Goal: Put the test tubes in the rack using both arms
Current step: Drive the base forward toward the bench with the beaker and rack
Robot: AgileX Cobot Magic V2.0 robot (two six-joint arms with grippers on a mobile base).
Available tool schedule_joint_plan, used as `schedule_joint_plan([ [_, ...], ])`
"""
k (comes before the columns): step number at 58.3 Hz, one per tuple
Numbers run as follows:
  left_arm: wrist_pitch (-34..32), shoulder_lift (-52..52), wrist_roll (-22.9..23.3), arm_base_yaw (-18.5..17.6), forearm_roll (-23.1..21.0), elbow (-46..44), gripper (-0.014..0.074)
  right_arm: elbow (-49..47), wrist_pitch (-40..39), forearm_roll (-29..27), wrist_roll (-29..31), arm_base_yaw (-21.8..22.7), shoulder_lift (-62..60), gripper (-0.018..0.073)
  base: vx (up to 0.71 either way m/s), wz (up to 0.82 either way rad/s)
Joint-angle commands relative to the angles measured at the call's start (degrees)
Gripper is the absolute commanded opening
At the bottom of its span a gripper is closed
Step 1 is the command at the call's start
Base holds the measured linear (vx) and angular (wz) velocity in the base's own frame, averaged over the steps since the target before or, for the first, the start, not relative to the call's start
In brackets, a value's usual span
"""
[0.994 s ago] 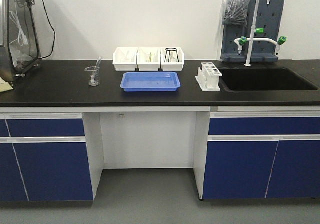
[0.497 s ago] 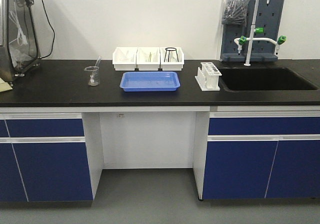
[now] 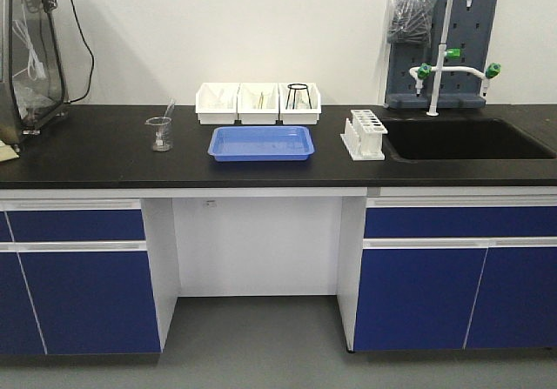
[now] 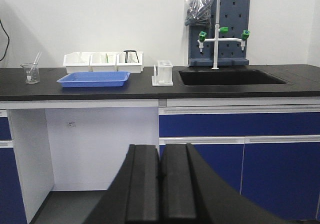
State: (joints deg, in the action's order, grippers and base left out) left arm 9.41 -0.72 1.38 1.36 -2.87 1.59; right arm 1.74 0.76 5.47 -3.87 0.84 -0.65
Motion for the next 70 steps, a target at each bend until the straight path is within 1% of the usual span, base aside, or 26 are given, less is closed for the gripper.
schedule_joint_plan([
  [1,-4.7,-0.7,0.6,-0.1,-0.3,-1.5,-0.0004,0.8,-5.1,0.6,0.2,0.4,-0.6,-0.0009,0.06,0.0],
  [70,-4.7,-0.7,0.6,-0.1,-0.3,-1.5,-0.0004,0.8,-5.1,0.6,0.2,0.4,-0.6,-0.0009,0.12,0.01],
])
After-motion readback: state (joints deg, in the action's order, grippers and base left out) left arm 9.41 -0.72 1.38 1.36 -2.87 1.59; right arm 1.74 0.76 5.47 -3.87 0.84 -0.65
